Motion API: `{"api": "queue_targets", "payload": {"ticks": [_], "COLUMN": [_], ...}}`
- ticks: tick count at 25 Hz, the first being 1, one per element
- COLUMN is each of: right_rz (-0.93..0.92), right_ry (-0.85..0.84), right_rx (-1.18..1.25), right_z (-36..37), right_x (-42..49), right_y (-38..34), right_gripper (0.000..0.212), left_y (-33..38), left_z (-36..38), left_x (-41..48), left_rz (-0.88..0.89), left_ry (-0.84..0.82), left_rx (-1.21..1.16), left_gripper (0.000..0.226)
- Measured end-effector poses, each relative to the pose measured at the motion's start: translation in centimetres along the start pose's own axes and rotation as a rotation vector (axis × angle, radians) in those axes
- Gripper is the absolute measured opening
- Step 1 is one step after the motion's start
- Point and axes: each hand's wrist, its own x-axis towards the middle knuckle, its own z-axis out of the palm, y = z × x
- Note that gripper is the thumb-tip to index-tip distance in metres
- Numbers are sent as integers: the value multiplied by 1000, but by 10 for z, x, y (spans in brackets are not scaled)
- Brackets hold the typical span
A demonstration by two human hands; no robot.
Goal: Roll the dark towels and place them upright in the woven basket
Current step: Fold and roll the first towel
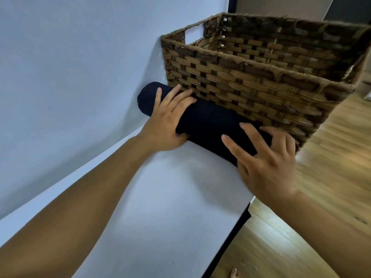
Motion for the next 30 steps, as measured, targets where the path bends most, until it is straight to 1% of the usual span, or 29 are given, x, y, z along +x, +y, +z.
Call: {"api": "queue_targets", "payload": {"ticks": [2, 3, 4, 5, 6, 7, 8, 9, 11, 13, 16, 18, 21, 22, 24, 25, 27, 29, 30], "right_rz": [20, 20, 13, 4, 1, 10, 23, 36, 50, 39, 21, 21, 10, 6, 11, -4, -41, -30, -27], "right_ry": [3, 3, 2, 5, 12, 20, 23, 22, 18, 12, -32, -97, -175, -208, -294, -309, -293, -280, -273], "right_rx": [12, 16, 18, 15, 8, -2, -11, -17, -16, 15, 54, 112, 260, 287, 319, 325, 314, 307, 299], "right_z": [1, 1, 1, 1, 1, 2, 4, 5, 9, 12, 10, -1, -17, -15, -6, 0, 7, 8, 7], "right_x": [2, 2, 1, -1, -4, -6, -6, -6, -3, 1, 3, 6, 38, 48, 62, 64, 61, 58, 58], "right_y": [1, 1, 0, -2, -4, -5, -6, -7, -5, 3, 9, 10, 21, 24, 26, 25, 23, 23, 23], "right_gripper": [46, 46, 47, 49, 51, 52, 51, 50, 48, 46, 42, 36, 26, 29, 51, 57, 54, 50, 49], "left_y": [-3, -5, -7, -5, -2, 1, 4, 6, 3, -2, -6, -6, 1, 2, 1, -1, 1, 12, 22], "left_z": [-17, -23, -24, -21, -13, -1, 10, 18, 24, 30, 29, 22, 15, 15, 15, 15, 10, 4, 2], "left_x": [10, 15, 19, 23, 28, 33, 38, 44, 53, 52, 49, 49, 46, 44, 43, 45, 51, 60, 65], "left_rz": [-105, -190, -288, -377, -429, -420, -385, -372, -382, -368, -315, -296, -294, -298, -311, -323, -409, -622, -750], "left_ry": [-109, -95, -18, 93, 204, 281, 339, 380, 442, 463, 412, 318, 176, 155, 131, 121, 119, 132, 100], "left_rx": [-340, -531, -657, -643, -483, -304, -203, -189, -241, -229, -181, -143, -68, -74, -99, -121, -207, -324, -338], "left_gripper": [77, 69, 60, 53, 49, 46, 44, 42, 38, 33, 33, 39, 51, 55, 59, 60, 62, 69, 79]}}
